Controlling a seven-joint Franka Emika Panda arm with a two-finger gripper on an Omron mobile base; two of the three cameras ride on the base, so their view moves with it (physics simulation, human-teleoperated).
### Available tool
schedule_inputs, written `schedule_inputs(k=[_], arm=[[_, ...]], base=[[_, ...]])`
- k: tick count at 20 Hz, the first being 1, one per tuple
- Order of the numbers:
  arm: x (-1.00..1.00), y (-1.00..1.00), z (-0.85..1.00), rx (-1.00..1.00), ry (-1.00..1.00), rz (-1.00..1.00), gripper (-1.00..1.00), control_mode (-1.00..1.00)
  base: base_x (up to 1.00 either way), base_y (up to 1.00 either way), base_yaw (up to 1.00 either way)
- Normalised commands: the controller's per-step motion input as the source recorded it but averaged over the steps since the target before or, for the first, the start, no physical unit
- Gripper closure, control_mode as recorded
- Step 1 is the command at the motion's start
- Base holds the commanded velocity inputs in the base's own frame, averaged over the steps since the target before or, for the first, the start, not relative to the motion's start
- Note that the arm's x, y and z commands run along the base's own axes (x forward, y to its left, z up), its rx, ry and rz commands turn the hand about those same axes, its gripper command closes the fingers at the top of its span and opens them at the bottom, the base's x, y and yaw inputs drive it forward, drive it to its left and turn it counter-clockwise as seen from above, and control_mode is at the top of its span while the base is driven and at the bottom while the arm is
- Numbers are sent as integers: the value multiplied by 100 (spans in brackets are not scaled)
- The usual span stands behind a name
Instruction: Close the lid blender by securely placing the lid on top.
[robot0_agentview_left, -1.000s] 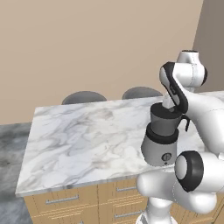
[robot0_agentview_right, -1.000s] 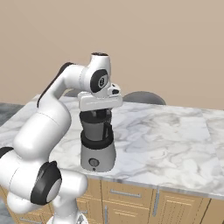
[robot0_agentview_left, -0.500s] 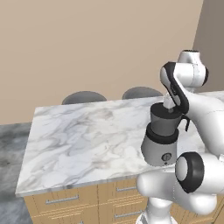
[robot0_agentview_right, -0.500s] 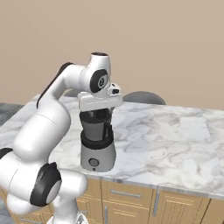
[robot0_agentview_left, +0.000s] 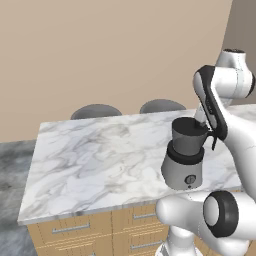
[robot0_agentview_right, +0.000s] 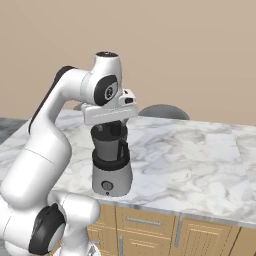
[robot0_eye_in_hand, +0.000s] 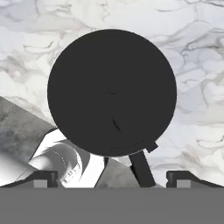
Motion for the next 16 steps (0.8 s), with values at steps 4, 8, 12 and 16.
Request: schedule_inputs(k=[4,8,12,16], arm=[[-45,5,38,0,-6,0,-100,-100],[-44,8,36,0,-7,0,-100,-100],[-32,14,29,0,-7,0,-100,-100],[-18,14,2,0,-7,0,-100,-100]], base=[[0,0,0],[0,0,0],[0,0,0],[0,0,0]])
